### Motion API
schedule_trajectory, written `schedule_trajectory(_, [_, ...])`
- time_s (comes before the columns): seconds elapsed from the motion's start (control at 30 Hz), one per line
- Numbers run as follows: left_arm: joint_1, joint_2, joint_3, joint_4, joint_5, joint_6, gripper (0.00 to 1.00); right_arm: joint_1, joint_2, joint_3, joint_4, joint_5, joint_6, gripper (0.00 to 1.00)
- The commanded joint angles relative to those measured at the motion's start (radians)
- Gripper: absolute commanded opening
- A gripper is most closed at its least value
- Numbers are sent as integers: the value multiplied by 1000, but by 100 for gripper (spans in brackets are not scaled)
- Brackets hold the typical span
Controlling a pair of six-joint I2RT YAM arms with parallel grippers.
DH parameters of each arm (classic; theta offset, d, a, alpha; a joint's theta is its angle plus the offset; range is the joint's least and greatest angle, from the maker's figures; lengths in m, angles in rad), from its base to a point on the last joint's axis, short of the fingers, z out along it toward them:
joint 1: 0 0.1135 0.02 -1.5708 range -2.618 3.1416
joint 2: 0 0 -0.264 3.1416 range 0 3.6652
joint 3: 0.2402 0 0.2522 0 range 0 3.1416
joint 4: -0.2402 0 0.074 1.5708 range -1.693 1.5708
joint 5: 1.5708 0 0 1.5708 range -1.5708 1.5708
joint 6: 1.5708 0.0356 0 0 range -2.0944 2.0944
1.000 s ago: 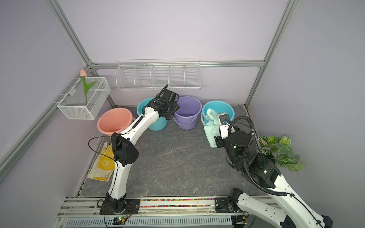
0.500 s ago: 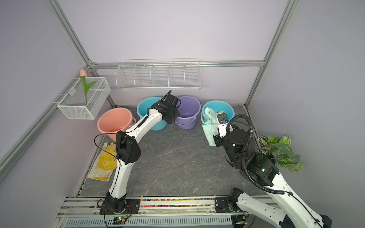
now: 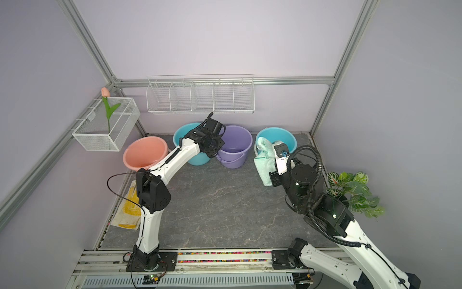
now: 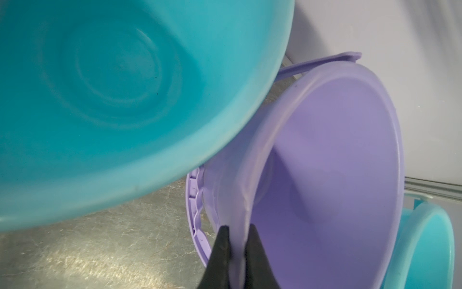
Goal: Wipe the inside of the bucket with a cloth
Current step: Pick up the bucket from the center of the board.
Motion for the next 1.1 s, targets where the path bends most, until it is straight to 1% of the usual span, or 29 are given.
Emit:
schedule_trajectory(0.0, [-9, -79, -61, 22, 9, 22, 3, -6, -13, 5, -1, -26, 34, 7])
schedule_trajectory(0.03, [-9, -101, -89, 35, 15, 22, 2, -4, -12, 6, -4, -31, 38, 7])
schedule_trajectory(0.07, [-11, -124, -118, 46, 22, 60, 1, -5, -11, 10, -9, -40, 42, 7])
schedule_trajectory(0.13, [-14, -169, -175, 63, 40, 85, 0, -4, -6, 14, -17, -60, 53, 7])
schedule_trajectory(0.33, [-18, -352, -397, 138, 125, 161, 0, -3, 36, 45, -67, -154, 68, 7])
schedule_trajectory(0.5, [-34, -468, -520, 113, 223, 244, 0, -4, 62, 58, -85, -209, 80, 7])
schedule_trajectory(0.63, [-62, -571, -645, 92, 294, 276, 0, -4, 76, 57, -87, -259, 93, 7])
schedule_trajectory(0.8, [-93, -688, -753, 15, 278, 304, 0, -4, 104, 61, -93, -311, 102, 7])
schedule_trajectory(0.93, [-101, -734, -805, -37, 261, 316, 8, -3, 120, 53, -87, -336, 116, 7])
schedule_trajectory(1.07, [-101, -730, -831, -39, 277, 332, 13, -3, 146, 66, -99, -377, 127, 7])
